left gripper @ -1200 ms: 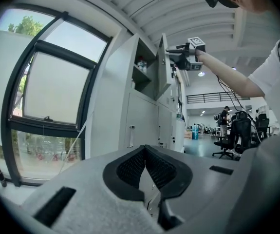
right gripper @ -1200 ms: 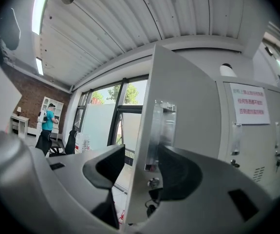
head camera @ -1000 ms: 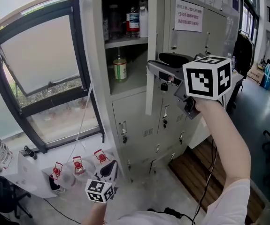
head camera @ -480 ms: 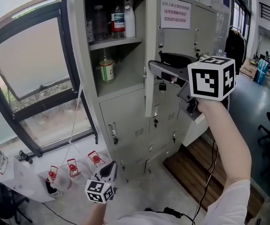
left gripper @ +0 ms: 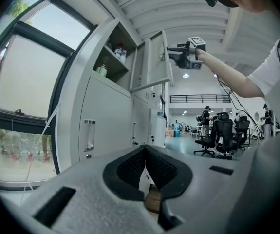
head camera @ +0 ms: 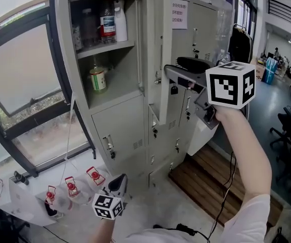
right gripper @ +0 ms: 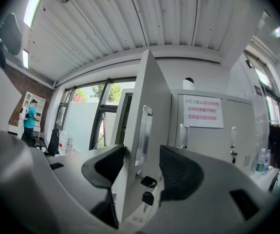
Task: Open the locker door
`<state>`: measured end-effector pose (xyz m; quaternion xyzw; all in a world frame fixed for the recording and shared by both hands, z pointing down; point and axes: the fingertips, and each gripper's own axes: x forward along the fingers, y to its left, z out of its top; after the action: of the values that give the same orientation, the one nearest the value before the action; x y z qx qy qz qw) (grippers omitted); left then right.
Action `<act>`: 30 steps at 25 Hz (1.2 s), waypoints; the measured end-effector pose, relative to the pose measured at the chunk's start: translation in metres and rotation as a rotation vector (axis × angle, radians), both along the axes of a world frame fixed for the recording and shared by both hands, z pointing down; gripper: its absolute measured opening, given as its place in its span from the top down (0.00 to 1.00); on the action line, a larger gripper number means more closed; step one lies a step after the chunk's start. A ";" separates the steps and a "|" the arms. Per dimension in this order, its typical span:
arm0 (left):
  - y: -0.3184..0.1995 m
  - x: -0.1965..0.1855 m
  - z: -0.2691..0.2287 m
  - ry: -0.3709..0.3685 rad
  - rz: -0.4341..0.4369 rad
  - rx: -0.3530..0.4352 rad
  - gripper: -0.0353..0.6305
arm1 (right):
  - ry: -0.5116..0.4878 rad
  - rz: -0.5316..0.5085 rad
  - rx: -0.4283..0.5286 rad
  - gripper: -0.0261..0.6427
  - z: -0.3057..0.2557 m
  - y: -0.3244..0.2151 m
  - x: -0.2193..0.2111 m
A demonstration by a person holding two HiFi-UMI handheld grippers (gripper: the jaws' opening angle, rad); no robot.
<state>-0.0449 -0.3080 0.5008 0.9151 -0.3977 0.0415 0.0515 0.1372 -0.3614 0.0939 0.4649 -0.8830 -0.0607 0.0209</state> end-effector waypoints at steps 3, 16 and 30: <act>-0.001 0.009 0.001 0.003 0.018 -0.001 0.94 | 0.006 0.063 0.012 0.64 0.000 0.001 0.022; -0.005 0.049 0.000 0.013 0.096 0.005 0.94 | -0.060 0.324 0.017 0.64 0.000 -0.012 0.124; 0.001 0.065 0.002 -0.001 0.142 0.008 0.94 | 0.012 0.403 0.031 0.64 0.004 -0.004 0.136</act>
<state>0.0205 -0.3072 0.5024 0.9412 -0.3319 0.0440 0.0443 0.2734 -0.3658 0.0983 0.6323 -0.7708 -0.0718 0.0304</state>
